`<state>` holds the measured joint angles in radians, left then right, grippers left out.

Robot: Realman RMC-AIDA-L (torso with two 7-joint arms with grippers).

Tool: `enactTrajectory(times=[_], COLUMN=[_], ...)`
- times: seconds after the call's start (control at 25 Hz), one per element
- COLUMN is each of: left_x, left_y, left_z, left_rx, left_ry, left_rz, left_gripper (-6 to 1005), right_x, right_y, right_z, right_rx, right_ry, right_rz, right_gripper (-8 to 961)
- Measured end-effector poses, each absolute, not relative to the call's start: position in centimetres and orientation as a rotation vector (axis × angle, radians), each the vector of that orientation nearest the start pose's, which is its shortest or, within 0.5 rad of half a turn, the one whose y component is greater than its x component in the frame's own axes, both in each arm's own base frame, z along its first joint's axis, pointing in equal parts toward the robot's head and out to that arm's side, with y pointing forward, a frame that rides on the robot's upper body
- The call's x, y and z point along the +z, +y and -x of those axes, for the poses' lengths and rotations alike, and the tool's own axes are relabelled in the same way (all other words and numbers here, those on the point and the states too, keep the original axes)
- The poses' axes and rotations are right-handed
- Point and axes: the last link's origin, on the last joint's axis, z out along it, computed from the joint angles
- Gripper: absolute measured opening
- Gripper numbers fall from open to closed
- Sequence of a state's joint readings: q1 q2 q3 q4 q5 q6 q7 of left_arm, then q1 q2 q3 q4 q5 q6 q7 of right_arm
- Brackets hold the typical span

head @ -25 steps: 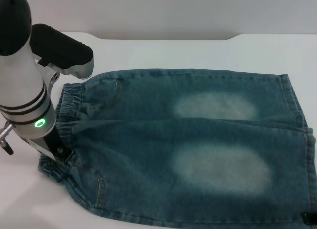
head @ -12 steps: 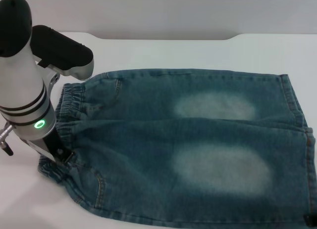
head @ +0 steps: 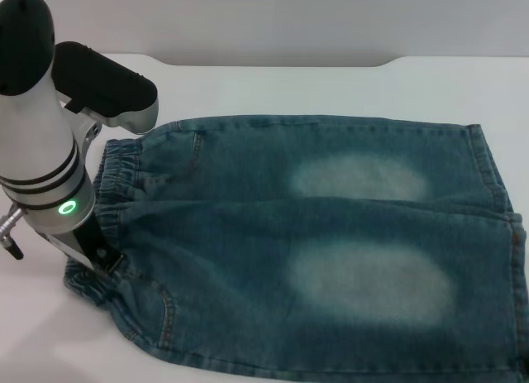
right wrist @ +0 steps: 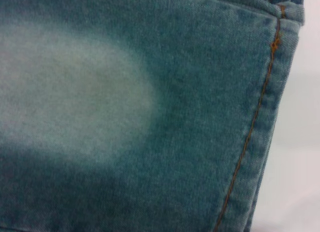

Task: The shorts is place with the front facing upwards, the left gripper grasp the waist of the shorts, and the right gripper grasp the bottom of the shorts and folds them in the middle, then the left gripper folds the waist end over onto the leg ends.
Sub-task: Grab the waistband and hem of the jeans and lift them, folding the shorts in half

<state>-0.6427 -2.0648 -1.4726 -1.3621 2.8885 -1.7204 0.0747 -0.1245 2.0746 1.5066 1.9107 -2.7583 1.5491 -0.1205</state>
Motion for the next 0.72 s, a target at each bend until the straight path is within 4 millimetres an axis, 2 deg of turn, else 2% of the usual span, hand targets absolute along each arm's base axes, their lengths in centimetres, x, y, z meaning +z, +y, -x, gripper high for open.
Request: enactTrajectory(times=[0.64,0.72], left_x=[-0.99,-1.06], left_y=[33.42,33.40], left_z=[19.69,19.67], left_rx=[0.955,0.957], left_ry=[-1.143,-1.137], left_rz=[2.148,2.150], left_gripper=[40,40], right_x=[2.80,2.78], right_y=[21.27,21.37], right_z=[-26.42,-26.24], right_rx=[-0.477,-0.468], right_ry=[1.465,1.461], right_rz=[2.031,2.039], right_gripper=[-2,6])
